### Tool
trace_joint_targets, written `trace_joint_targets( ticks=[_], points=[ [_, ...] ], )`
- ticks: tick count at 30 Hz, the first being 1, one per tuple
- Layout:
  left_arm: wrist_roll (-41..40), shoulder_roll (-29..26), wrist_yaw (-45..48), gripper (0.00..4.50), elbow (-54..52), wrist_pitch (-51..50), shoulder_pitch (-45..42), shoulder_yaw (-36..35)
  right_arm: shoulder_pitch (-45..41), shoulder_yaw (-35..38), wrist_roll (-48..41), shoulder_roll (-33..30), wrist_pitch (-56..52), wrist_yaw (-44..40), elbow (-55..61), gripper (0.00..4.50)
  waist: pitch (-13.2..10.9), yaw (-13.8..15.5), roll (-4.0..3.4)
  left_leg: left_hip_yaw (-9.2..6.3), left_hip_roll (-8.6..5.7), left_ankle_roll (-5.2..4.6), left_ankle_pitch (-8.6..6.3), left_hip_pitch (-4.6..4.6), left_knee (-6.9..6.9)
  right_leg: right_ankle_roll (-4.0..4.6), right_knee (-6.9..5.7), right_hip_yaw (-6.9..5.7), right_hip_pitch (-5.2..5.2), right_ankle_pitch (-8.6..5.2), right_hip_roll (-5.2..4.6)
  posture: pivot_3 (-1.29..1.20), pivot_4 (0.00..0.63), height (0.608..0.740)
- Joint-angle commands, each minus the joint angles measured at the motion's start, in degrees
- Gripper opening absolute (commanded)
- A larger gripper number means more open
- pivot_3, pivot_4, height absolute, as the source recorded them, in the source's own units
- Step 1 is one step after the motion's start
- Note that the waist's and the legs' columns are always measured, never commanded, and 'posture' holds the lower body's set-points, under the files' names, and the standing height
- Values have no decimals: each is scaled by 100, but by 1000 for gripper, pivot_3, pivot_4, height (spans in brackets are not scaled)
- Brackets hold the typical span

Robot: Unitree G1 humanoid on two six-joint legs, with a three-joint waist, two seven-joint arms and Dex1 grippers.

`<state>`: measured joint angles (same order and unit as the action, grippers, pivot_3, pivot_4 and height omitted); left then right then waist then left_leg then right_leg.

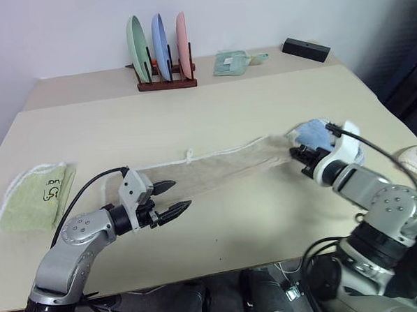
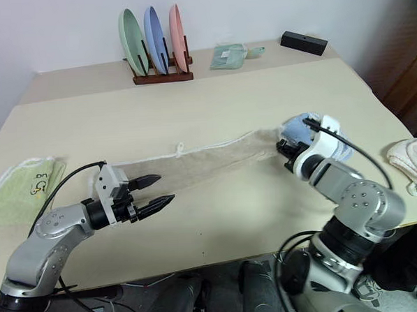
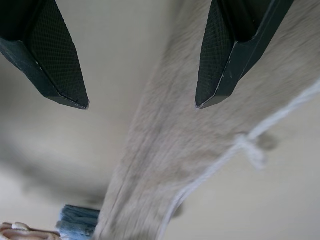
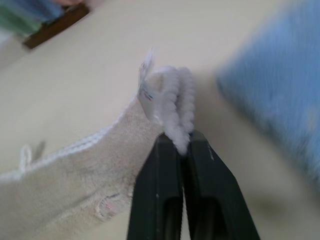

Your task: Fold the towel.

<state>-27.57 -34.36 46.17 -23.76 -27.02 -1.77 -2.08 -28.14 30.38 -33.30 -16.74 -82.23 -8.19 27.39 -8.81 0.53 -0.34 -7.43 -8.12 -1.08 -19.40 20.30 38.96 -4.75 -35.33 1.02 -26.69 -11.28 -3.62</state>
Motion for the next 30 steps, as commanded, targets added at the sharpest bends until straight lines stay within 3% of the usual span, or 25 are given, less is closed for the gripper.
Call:
trace_joint_targets(
  ticks=[1, 3, 5, 11, 16, 25, 28, 30],
  points=[
    [18, -20, 52, 3491, 77, 114, -196, -14, 126, -1534, 86, -1057, 873, -987, 438, 85, 0, -3, 0, 1, 0, 0, 0, 0, 0, 0, 0, 0, 0, 0, 0, 0, 150, 740],
    [22, -15, 51, 3491, 146, 120, -279, 0, 266, -2761, 452, -1962, 1616, -1707, 652, 85, 0, -9, 0, 1, 2, 0, 0, 0, -2, -1, 1, 0, -1, 0, 0, 0, 150, 740],
    [44, 1, 35, 3491, 200, 147, -338, 19, 250, -3668, 851, -2449, 2348, -2195, 614, 85, 0, -8, 7, 1, 3, 0, 0, 3, -1, -1, 6, -2, -1, -1, 1, 0, 150, 740],
    [105, 95, -61, 3491, 194, 164, -433, 86, -500, -5091, 1626, -1938, 3468, -2615, -504, 85, -2, 13, 15, 1, 3, 0, 0, 3, 8, -2, 10, -3, 4, 1, -1, 0, 150, 740],
    [114, 73, -163, 3491, 20, 132, -273, 29, -935, -5610, 2094, -1280, 3962, -2730, -1418, 85, -2, 21, 16, -3, 2, 0, 0, 7, 7, -2, 12, -6, 2, 1, 0, 0, 150, 740],
    [86, 33, -383, 3491, -260, 63, 65, -91, -860, -5833, 2375, -909, 4079, -3123, -1630, 85, -2, 21, 15, -5, 2, 0, 0, 6, 6, -1, 10, -6, 0, 1, 1, 0, 150, 740],
    [83, 21, -412, 3491, -275, 55, 86, -89, -788, -5561, 2041, -949, 3904, -3444, -1364, 946, -2, 24, 15, -5, 2, 0, 0, 6, 6, -1, 11, -6, 1, 1, 1, 0, 150, 740],
    [69, 8, -419, 3491, -267, 43, 92, -104, -743, -5447, 1947, -1032, 3872, -3583, -1206, 1836, -2, 22, 15, -6, 2, 0, 0, 7, 6, -1, 11, -6, 1, 1, 1, 0, 150, 740]
  ],
)
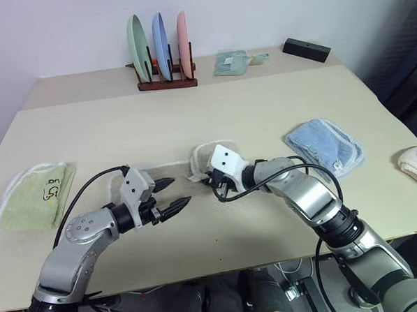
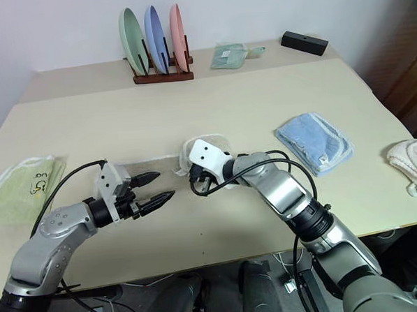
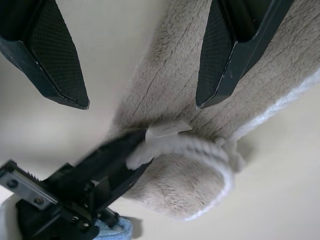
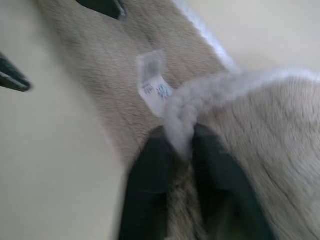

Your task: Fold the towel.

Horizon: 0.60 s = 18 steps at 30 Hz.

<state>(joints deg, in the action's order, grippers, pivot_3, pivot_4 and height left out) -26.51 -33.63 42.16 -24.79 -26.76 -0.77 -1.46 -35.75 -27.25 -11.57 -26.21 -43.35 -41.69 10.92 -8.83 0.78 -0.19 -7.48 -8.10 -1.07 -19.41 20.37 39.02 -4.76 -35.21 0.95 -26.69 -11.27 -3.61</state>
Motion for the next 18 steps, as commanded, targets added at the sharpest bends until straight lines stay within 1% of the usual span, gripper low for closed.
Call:
trace_joint_targets(
  ticks=[1, 2, 4, 7, 8, 10, 14, 15, 16, 18],
  points=[
    [-44, -71, -20, 3491, -161, 11, -5, -172, 38, 341, -235, -128, -7, -285, 496, 2309, 0, -4, 0, 0, 0, 0, 0, 0, 0, 0, 0, 0, 0, 0, 0, 0, 150, 740],
    [-46, -83, -16, 3491, -148, 7, -7, -179, 56, 393, -231, -168, 1, -306, 522, 2914, 0, -4, 0, 0, 0, 0, 0, -1, 0, 0, 0, 0, 0, 0, 0, 0, 150, 740],
    [-52, -109, -26, 3491, -153, -9, 13, -212, 158, 655, -233, -415, 211, -424, 624, 3846, 0, 1, 0, 0, 0, 0, 0, -1, 0, 0, 0, 0, 0, 0, 0, 0, 150, 740],
    [-122, -132, -119, 3491, -267, -90, 160, -362, 327, 1270, -623, -749, 470, -824, 919, 3846, 0, 4, 0, 0, -2, -2, -1, 1, 0, 0, 3, 0, 1, 0, -1, 0, 150, 740],
    [-184, -120, -166, 3491, -328, -132, 255, -461, 303, 1554, -873, -702, 345, -826, 902, 3600, 0, 0, 0, 0, -2, -2, -1, 1, 0, 0, 4, 0, 1, 0, -1, 0, 150, 740],
    [-284, -80, -259, 3491, -454, -206, 453, -626, 219, 1876, -1086, -585, 189, -712, 698, 2822, 0, -19, 1, 0, 0, -2, -2, -2, -3, 0, 3, 2, 0, 0, 1, 0, 150, 740],
    [-323, -38, -414, 3491, -615, -298, 737, -725, 137, 1810, -734, -439, 417, -398, 207, 817, 0, -8, 0, 1, 4, 0, -3, -6, -7, 0, 1, 2, 1, 0, 3, 0, 150, 740],
    [-296, -12, -479, 3491, -701, -295, 835, -713, 112, 1777, -651, -313, 534, -300, -14, 346, 0, 2, 0, 1, 4, 0, -3, -5, -6, 0, 2, 2, 1, 0, 3, 0, 150, 740],
    [-259, 37, -576, 3491, -796, -292, 944, -702, 92, 1714, -521, -173, 729, -189, -267, 11, 0, 10, 1, 1, 3, 0, -3, -3, -5, 0, 2, 2, 2, 0, 2, 0, 150, 740],
    [-163, 171, -811, 3491, -972, -257, 1220, -703, 89, 1531, -246, 169, 1233, 2, -819, 11, 2, -6, 3, 2, 2, 0, -3, -5, -2, 0, 3, 2, 5, 0, 1, 0, 150, 740]
  ],
)
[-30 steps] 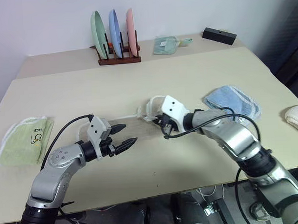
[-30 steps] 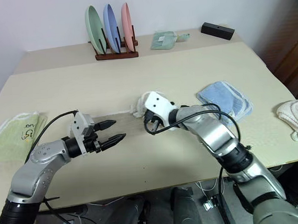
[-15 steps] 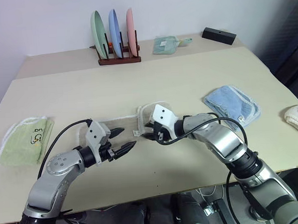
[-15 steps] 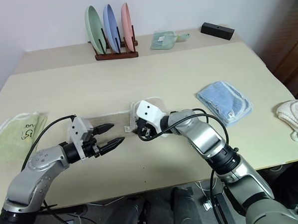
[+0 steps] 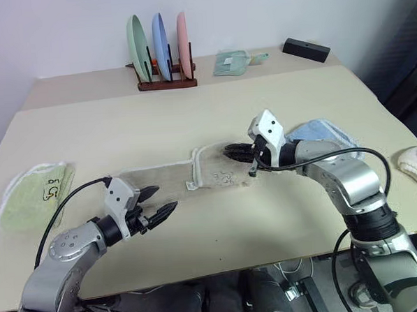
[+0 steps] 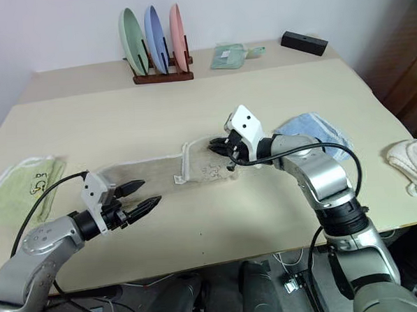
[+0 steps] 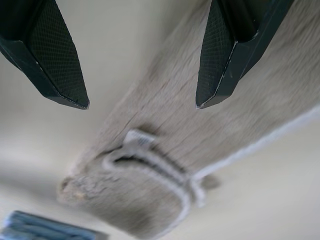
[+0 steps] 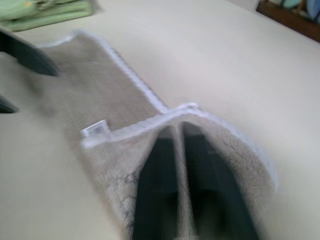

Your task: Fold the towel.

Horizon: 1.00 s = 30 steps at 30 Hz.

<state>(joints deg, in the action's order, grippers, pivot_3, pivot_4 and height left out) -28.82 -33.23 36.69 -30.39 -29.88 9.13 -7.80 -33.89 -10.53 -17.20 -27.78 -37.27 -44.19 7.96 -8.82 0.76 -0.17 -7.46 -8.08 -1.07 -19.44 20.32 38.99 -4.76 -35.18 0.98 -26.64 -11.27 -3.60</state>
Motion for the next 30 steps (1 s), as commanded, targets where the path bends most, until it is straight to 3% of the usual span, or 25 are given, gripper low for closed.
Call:
trace_joint_targets(
  ticks=[1, 8, 14, 17, 18, 22, 24, 25, 30],
  points=[
    [78, 202, -373, 3491, -475, 42, 348, -73, -96, -310, 587, 422, 963, 357, -801, 11, 0, -7, 0, 0, 0, 0, 0, -3, 0, 0, 1, 1, 3, 0, 0, 0, 150, 740],
    [209, 571, -812, 3491, -654, 144, 878, -112, 223, -910, 1317, 916, 2040, 376, -2160, 11, 0, 10, 0, 2, 0, 0, 0, -2, 0, 0, -3, 1, 0, 0, 2, 0, 150, 740],
    [154, 717, -1035, 3491, -846, 133, 1185, -300, 328, -823, 1453, 858, 2564, 252, -2045, 11, 4, -8, 3, 1, 1, 1, -1, -18, -4, 0, -2, 1, 12, -1, 4, 0, 150, 740],
    [286, 916, -1314, 3491, -969, 257, 1457, -460, 30, -442, 1176, 800, 2389, 132, -1719, 799, 3, -2, 2, 1, 0, 1, -1, -14, -4, 0, 1, 3, 11, -1, 4, 0, 150, 740],
    [328, 969, -1399, 3491, -971, 265, 1491, -486, -14, -385, 1129, 795, 2335, 88, -1655, 1255, 3, 1, 2, 1, 0, 0, -1, -13, -3, 0, 1, 3, 10, -1, 4, 0, 150, 740],
    [-776, 1701, -1843, 4500, -1453, -43, 1951, -792, -350, -147, 748, 759, 2271, -291, -994, 3241, 1, -5, 3, 0, 1, -1, -2, -9, -3, 0, 2, 2, 8, -1, 3, 0, 150, 740],
    [-1075, 1924, -2146, 4500, -1529, -154, 1945, -951, -368, -128, 733, 769, 2208, -282, -887, 4251, 2, -1, 3, 0, 2, -2, -5, -9, -3, 0, 4, 2, 7, -1, 4, 0, 150, 740],
    [-1496, 2127, -2497, 4500, -1544, -305, 2004, -1099, -371, -157, 794, 764, 2251, -262, -823, 4439, 2, 11, 4, -1, 2, -2, -5, -10, -3, 0, 3, 1, 8, -1, 4, 0, 150, 740],
    [-3439, 2865, -3867, 4500, -1254, -621, 2208, -1468, -348, -170, 860, 815, 2294, -142, -715, 4439, 2, 6, 5, -3, 1, -6, -7, -12, 2, -1, 5, 0, 15, -1, 3, 0, 150, 740]
  ],
)
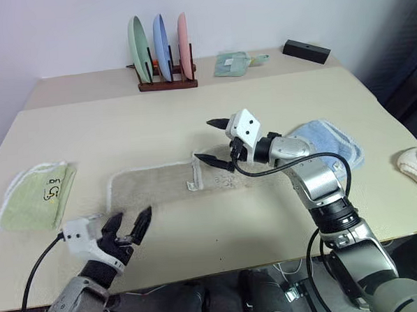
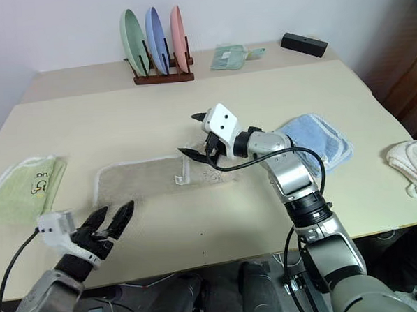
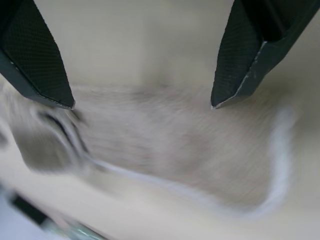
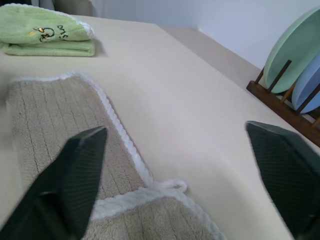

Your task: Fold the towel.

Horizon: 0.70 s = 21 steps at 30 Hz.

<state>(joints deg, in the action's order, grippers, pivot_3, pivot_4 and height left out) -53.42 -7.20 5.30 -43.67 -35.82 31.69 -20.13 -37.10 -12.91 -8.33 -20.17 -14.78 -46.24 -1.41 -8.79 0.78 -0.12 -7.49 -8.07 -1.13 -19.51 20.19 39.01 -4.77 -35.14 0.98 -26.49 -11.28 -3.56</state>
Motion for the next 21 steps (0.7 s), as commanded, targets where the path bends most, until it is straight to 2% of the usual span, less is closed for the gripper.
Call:
trace_joint_targets(
  ticks=[1, 6, 12, 18, 21],
  points=[
    [-1318, 399, -1082, 4500, 183, 41, -141, -297, -22, 59, -12, 58, 55, 73, 218, 4439, -1, 15, 1, 0, 0, 0, 0, 1, 0, 0, 0, 0, -1, 0, 0, 0, 150, 740],
    [-2177, 447, -2191, 4500, 517, 118, -652, -328, 25, 66, -16, 83, 26, 128, 264, 4439, 0, 35, 0, -2, 0, 4, 2, -7, 5, 1, -7, -2, 5, 0, 0, 0, 150, 740],
    [-2955, 200, -2946, 4500, 1089, 388, -1443, -513, 151, 49, 24, 63, 21, 196, 379, 4439, 0, 35, 0, -1, 0, 6, 3, -7, 5, 1, -6, -2, 4, 0, 0, 0, 150, 740],
    [-3002, -251, -3161, 4500, 1647, 414, -1989, -482, 214, 45, 160, 30, 98, 339, 395, 4439, 1, 22, -1, -1, -1, 8, 4, -10, 5, 1, -8, -2, 5, 0, 1, 0, 150, 740],
    [-3031, -277, -3218, 3160, 1711, 517, -2082, -510, 248, 84, 170, 10, 75, 381, 442, 4500, 1, 6, -1, 0, -1, 8, 4, -10, 3, 1, -8, -1, 3, 0, 2, 0, 150, 740]
  ],
)
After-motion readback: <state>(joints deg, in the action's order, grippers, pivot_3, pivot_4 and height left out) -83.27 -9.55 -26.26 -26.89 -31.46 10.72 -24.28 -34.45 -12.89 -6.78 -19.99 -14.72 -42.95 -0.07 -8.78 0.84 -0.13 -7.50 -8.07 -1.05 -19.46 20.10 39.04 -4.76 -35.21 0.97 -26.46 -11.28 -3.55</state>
